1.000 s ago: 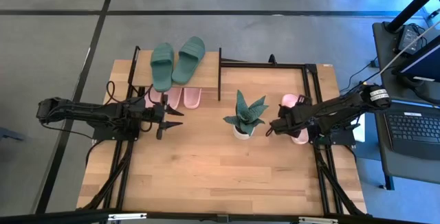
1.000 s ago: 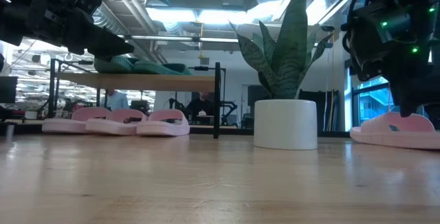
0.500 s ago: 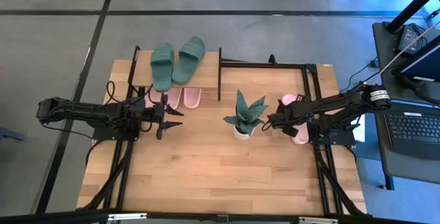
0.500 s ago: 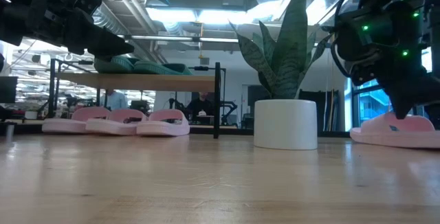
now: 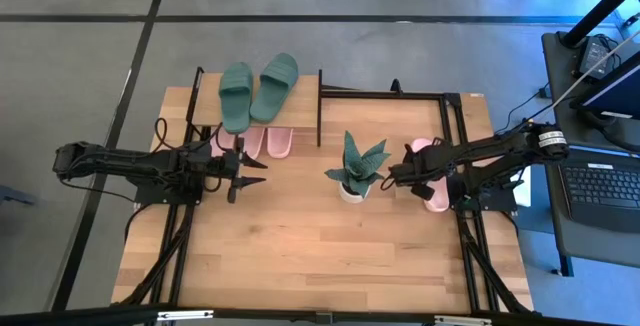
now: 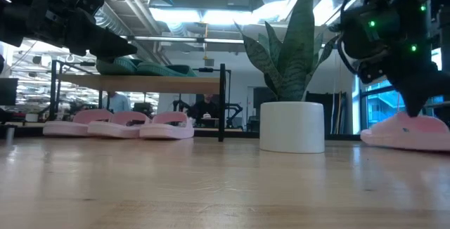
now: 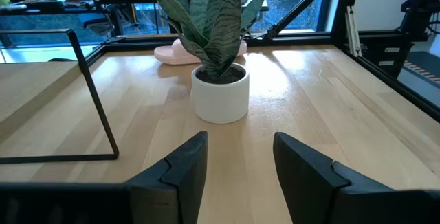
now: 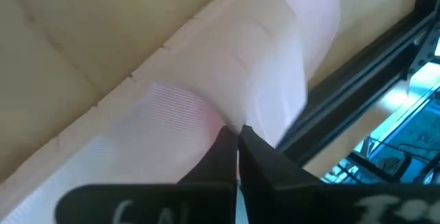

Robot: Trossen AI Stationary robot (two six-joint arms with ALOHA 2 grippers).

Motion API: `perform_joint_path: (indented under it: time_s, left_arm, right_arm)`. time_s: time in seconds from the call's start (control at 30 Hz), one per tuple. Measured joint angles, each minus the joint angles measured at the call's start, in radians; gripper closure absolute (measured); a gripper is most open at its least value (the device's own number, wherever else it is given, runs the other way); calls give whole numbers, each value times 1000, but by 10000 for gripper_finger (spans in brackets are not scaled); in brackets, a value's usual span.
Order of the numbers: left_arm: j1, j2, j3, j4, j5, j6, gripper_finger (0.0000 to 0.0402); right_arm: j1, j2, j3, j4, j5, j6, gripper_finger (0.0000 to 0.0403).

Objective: Pick and place slides into the shelf
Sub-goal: Put the pink slipper under the shelf

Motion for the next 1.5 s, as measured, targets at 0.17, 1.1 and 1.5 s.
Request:
perform_joint_path:
  time_s: [0.17, 1.1, 1.5]
  left_arm:
    - [0, 0, 0, 0, 0, 0, 242]
    - [0, 0, 0, -22, 0, 0, 242]
    - [0, 0, 0, -22, 0, -1, 242]
  right_arm:
    - [20, 0, 128, -111, -8, -7, 401]
    - [351, -6, 908, -308, -138, 259, 402]
    - [355, 66, 1050, -197, 33, 38, 402]
